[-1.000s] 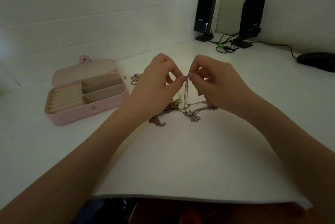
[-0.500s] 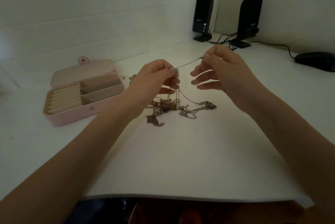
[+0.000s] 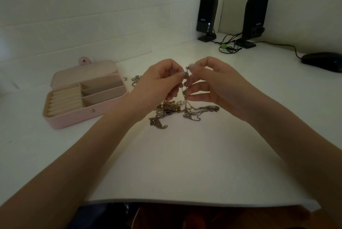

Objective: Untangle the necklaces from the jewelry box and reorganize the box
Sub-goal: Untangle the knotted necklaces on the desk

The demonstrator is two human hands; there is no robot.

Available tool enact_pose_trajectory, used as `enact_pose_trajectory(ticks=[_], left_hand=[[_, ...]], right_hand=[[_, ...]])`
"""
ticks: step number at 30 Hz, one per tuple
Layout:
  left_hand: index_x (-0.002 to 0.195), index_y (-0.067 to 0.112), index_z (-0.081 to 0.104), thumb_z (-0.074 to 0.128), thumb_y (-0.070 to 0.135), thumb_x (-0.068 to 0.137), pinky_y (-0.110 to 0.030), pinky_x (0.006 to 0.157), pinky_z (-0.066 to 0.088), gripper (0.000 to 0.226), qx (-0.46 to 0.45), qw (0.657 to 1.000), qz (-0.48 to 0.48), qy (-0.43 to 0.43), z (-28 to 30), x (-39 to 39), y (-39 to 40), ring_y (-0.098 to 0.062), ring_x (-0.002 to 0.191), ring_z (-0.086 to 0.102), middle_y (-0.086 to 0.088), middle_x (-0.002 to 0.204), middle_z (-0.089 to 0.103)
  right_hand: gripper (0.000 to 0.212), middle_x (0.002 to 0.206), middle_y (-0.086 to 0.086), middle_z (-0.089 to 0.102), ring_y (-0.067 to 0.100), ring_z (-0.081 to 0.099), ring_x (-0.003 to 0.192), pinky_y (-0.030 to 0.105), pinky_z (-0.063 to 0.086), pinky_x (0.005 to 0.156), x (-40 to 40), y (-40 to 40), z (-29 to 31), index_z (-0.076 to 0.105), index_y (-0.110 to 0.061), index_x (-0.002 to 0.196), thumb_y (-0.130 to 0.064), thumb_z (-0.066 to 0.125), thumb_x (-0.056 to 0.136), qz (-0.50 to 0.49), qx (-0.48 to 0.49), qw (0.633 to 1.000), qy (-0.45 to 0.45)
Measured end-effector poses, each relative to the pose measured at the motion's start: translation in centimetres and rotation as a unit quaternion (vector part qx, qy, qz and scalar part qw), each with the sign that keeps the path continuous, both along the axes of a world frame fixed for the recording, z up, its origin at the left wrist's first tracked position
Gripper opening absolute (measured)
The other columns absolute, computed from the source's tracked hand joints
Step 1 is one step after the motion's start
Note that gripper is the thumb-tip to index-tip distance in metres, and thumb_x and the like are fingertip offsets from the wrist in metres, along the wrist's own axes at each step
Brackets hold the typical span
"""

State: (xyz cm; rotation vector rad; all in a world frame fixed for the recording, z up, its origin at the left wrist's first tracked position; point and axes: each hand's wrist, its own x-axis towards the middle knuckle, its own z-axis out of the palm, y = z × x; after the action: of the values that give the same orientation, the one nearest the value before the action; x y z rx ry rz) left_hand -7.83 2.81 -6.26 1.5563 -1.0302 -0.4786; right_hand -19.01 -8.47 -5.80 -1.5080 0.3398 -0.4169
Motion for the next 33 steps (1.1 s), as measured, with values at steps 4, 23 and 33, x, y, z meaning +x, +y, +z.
enact_pose_trajectory(ticks=[4,23,33], left_hand=[[0.080,0.011,0.056,0.052,0.007,0.095,-0.018,0.045,0.032,0.016,0.014,1.000,-0.001,0.004,-0.01,-0.10,-0.07,-0.005,0.045,0.040,0.007,0.053,0.050],[0.066,0.020,0.059,0.048,0.012,0.092,-0.018,0.056,0.035,0.030,0.070,0.993,0.018,-0.089,-0.09,0.14,-0.10,-0.007,0.058,0.042,0.012,0.060,0.058],[0.073,0.017,0.054,0.059,0.019,0.091,-0.020,0.053,0.031,0.018,0.067,0.996,0.012,-0.065,-0.21,0.07,-0.08,-0.007,0.050,0.039,0.007,0.053,0.044]], right_hand=[[0.029,0.076,0.006,0.065,0.014,0.066,0.066,0.033,0.059,0.073,-0.08,-0.07,-0.19,0.055,-0.005,0.112,-0.010,0.066,0.086,0.011,-0.021,1.000,0.005],[0.022,0.082,-0.001,0.066,0.008,0.061,0.071,0.028,0.057,0.075,0.03,-0.63,0.31,0.064,-0.012,0.087,-0.015,0.045,0.099,-0.012,-0.156,0.984,0.090],[0.016,0.082,0.004,0.058,0.012,0.055,0.065,0.024,0.049,0.061,-0.10,-0.52,0.26,0.056,-0.014,0.082,-0.011,0.046,0.094,0.022,-0.060,0.997,0.041]])
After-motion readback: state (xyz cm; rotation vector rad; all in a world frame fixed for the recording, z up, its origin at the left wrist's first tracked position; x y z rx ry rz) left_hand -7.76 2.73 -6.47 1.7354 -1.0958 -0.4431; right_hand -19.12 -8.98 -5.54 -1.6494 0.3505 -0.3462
